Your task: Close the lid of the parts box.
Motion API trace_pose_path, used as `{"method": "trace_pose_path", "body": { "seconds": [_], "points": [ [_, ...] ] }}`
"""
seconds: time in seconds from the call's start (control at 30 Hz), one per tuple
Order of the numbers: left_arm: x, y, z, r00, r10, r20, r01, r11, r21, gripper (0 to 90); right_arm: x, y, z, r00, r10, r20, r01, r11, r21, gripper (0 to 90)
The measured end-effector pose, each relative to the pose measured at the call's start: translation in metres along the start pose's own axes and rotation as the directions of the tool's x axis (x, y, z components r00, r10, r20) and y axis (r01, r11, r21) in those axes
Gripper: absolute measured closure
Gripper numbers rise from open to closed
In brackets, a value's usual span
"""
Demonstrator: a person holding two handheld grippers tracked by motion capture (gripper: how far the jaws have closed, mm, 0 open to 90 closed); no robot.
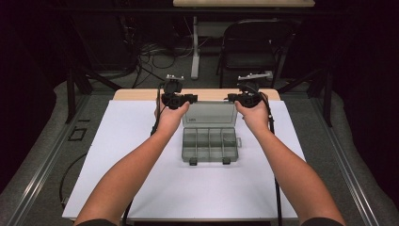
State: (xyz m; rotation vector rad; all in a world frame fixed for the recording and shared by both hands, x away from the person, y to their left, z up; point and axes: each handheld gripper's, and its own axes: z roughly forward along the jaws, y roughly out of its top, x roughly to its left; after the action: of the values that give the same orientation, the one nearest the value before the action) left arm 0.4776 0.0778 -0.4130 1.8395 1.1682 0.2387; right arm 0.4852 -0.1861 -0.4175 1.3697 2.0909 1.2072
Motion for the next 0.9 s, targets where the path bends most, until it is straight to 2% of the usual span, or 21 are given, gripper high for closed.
{"method": "trace_pose_path", "body": {
  "seconds": [0.33, 0.43, 0.57, 0.77, 0.9],
  "points": [
    [-0.008, -0.017, -0.014, 0.9977, 0.049, 0.048, -0.049, 0.9988, -0.003, 75.7, -0.001, -0.018, -0.014, 0.9988, -0.011, -0.047, 0.011, 1.0, -0.001, 89.8],
    [-0.01, -0.024, -0.016, 0.9962, 0.072, 0.05, -0.073, 0.9972, 0.017, 76.2, -0.002, -0.025, -0.017, 0.9983, -0.014, -0.056, 0.014, 1.0, 0.004, 89.6],
    [-0.009, -0.038, -0.017, 0.9954, 0.069, 0.066, -0.071, 0.9969, 0.032, 75.3, -0.002, -0.033, -0.021, 0.9973, -0.021, -0.07, 0.022, 1.0, 0.011, 89.6],
    [-0.007, -0.05, -0.021, 0.9938, 0.059, 0.094, -0.065, 0.9964, 0.055, 76.0, -0.002, -0.046, -0.026, 0.9948, -0.021, -0.1, 0.023, 1.0, 0.02, 89.5],
    [-0.007, -0.056, -0.025, 0.9912, 0.067, 0.114, -0.075, 0.9948, 0.069, 78.3, 0.001, -0.053, -0.03, 0.9918, -0.025, -0.125, 0.028, 0.999, 0.022, 89.6]
  ]
}}
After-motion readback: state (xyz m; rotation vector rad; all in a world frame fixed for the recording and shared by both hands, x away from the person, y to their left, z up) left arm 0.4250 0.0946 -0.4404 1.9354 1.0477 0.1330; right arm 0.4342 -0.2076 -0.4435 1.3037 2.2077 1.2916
